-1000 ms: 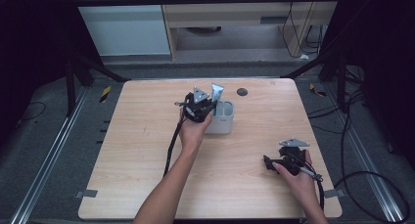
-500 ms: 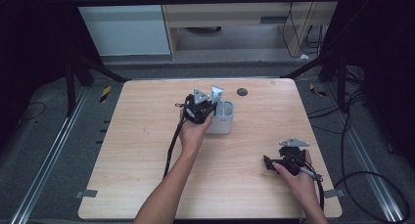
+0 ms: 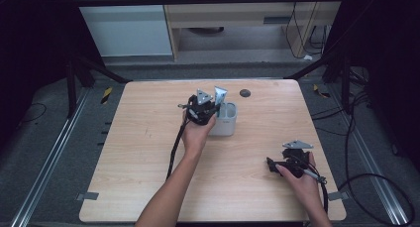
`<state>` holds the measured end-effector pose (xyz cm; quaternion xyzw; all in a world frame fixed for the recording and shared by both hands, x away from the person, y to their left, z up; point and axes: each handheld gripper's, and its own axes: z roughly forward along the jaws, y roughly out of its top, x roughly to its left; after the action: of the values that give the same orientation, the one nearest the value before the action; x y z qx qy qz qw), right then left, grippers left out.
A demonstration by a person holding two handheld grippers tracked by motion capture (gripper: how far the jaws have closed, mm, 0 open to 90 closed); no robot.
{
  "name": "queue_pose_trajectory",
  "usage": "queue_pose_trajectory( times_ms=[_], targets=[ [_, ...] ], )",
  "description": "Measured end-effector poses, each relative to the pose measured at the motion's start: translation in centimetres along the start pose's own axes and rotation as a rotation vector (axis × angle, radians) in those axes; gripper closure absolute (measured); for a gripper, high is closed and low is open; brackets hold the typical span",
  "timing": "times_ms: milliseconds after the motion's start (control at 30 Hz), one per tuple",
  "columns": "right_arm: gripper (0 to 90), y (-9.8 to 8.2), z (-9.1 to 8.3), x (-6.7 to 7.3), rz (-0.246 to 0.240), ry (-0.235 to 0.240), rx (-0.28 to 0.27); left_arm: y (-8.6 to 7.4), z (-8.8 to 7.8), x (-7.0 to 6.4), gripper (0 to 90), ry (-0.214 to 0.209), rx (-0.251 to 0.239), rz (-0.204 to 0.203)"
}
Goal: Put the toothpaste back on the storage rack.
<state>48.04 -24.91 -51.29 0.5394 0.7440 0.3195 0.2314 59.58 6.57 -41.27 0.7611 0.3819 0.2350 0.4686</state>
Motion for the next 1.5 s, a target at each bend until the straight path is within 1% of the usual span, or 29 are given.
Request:
queue_pose_trajectory(
  times_ms=[600,700,833,1000,1267,1500],
  targets=[
    [0.5,0.0,0.0,0.0,0.0,0.0,0.0,0.58,0.5,-0.18,78.2,0.002,0.037,-0.007],
    [0.5,0.0,0.0,0.0,0.0,0.0,0.0,0.61,0.49,-0.19,78.9,-0.002,0.035,-0.014],
    [0.5,0.0,0.0,0.0,0.0,0.0,0.0,0.63,0.56,-0.44,79.0,0.002,0.042,0.003],
    [0.5,0.0,0.0,0.0,0.0,0.0,0.0,0.66,0.55,-0.45,78.9,0.003,0.045,-0.002],
    [0.5,0.0,0.0,0.0,0.0,0.0,0.0,0.71,0.44,-0.45,79.0,0.007,0.045,0.001],
    [0.5,0.0,0.0,0.0,0.0,0.0,0.0,0.75,0.36,-0.39,79.0,0.002,0.044,-0.004]
  ],
)
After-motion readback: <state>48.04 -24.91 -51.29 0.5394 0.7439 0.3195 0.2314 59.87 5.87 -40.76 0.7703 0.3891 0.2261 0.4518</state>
